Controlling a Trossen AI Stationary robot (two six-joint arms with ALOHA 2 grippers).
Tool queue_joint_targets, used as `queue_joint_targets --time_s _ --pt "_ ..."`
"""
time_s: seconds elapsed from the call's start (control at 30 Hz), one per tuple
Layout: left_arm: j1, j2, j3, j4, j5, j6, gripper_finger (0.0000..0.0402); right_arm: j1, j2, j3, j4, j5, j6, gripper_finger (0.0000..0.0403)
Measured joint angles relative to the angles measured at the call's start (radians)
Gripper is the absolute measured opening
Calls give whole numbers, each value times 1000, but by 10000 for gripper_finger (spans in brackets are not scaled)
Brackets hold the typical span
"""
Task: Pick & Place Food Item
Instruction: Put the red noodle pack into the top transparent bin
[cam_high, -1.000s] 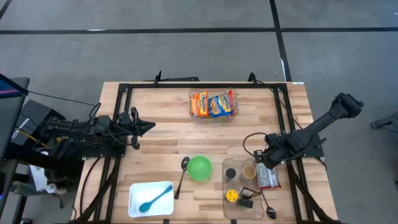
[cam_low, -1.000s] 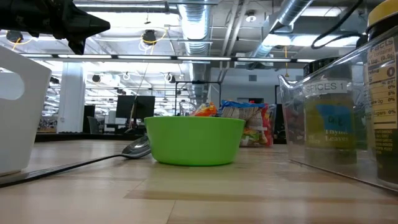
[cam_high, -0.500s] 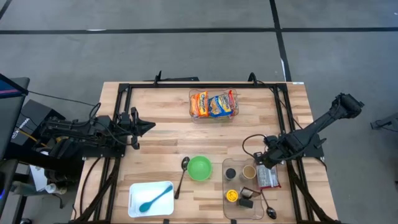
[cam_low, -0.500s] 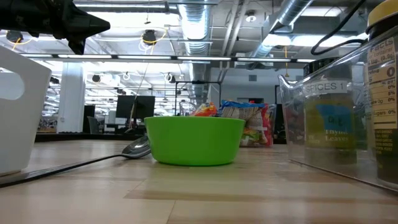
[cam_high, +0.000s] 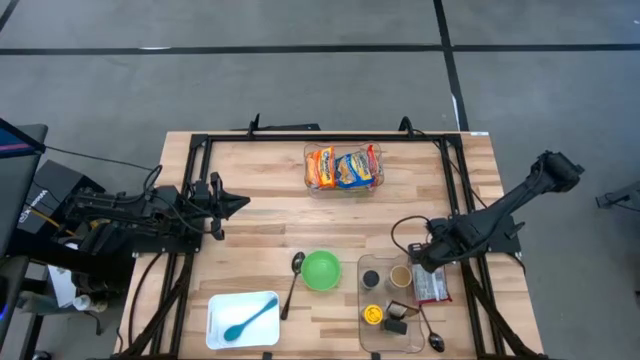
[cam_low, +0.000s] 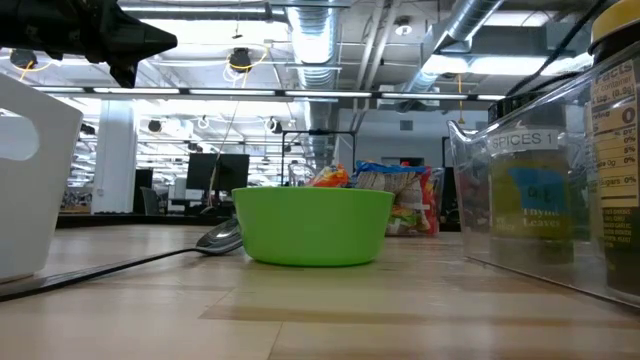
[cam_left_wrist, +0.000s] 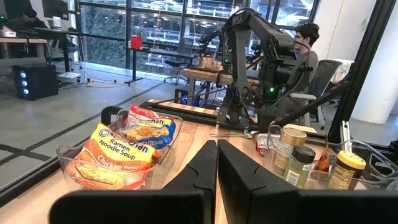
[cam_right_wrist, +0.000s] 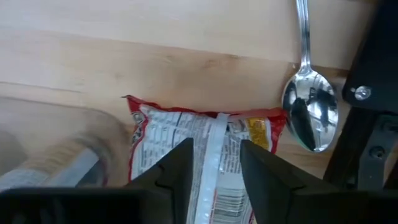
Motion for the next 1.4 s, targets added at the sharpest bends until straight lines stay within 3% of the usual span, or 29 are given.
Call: queue_joint_targets --time_s 0.47,1.4 --pt "0 0 0 1 0 0 8 -12 101 0 49 -46 -36 144" --pt "0 0 0 8 0 0 8 -12 157 1 100 -41 -63 45"
